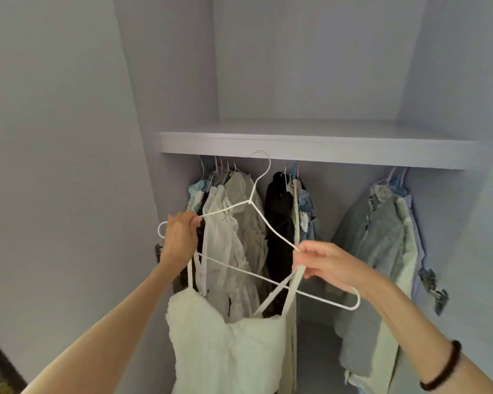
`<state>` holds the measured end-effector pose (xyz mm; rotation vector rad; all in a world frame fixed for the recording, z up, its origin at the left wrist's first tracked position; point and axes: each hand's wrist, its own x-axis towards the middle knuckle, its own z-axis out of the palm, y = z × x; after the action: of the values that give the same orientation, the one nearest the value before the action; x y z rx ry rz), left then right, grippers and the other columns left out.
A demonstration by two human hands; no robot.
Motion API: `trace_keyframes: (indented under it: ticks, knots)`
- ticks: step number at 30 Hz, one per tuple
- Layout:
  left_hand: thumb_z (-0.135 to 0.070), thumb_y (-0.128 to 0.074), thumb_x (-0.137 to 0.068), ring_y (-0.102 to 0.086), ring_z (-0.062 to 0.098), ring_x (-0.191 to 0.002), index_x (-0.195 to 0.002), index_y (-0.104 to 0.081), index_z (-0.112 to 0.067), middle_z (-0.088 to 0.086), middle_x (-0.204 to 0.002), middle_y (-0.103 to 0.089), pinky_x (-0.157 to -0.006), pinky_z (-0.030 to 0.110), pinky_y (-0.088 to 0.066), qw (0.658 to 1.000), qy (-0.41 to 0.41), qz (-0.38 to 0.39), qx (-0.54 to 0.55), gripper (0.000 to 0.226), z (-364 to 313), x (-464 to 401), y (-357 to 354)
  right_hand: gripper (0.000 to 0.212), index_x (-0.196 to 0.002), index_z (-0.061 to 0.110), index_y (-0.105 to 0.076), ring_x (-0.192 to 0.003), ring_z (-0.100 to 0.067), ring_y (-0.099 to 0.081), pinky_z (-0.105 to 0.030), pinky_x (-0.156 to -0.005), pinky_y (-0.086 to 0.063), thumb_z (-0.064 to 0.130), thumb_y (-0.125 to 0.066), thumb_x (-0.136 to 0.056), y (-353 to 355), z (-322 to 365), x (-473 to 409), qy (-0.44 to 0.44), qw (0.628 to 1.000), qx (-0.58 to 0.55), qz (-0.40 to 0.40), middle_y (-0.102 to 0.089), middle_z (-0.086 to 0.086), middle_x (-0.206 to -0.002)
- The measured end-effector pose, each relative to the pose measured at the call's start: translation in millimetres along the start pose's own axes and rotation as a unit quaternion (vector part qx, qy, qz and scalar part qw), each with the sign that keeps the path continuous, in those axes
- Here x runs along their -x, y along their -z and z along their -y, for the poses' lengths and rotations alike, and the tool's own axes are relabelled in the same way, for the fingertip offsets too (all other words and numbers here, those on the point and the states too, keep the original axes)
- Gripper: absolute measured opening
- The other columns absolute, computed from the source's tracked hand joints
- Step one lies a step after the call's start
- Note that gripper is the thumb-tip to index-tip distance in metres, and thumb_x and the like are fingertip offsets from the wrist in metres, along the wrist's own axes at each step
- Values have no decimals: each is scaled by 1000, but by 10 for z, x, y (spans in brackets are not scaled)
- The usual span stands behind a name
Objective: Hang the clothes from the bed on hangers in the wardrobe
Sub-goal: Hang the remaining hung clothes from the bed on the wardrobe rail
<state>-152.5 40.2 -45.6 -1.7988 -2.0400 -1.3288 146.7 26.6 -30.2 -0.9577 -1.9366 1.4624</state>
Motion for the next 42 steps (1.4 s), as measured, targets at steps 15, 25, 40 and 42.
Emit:
trace_keyframes:
  ticks: [15,25,40,42]
  knots:
    - [-18,-40,-98,-53,35,-110,-131,-47,-11,16,-128,-51,-89,36,-42,973,99,204,-28,34,75,158,-569,28,-70,13,-57,-62,-13,-53,-19,-70,-43,11,-45,-95,38,-390,-268,-59,976,70,-199,-53,1,-58]
    - [-17,-42,-97,-45,26,-122,-126,-53,-12,10,-132,-50,-101,33,-37,975,99,193,-53,31,391,-109,-653,19,-89,6,-59,-80,-20,-55,-29,-66,-42,11,-41,-94,-121,-255,-1296,-73,955,24,-287,-51,1,-73]
    - [-22,-39,-99,-13,25,-142,-142,-33,-18,8,-151,-24,-115,43,-17,984,-26,161,-71,44,1098,-1099,-1500,23,-95,-1,-61,-99,-28,-59,-34,-84,-46,3,-39,-93,53,-402,-3236,-38,909,37,-413,-59,-7,-94]
    - [-26,-37,-99,-12,28,-142,-142,-33,-17,9,-152,-23,-114,48,-14,984,-53,157,-72,45,1183,-1221,-1612,24,-97,-1,-62,-102,-25,-57,-30,-85,-44,1,-39,-92,48,-429,-3478,-50,904,50,-422,-62,-9,-102]
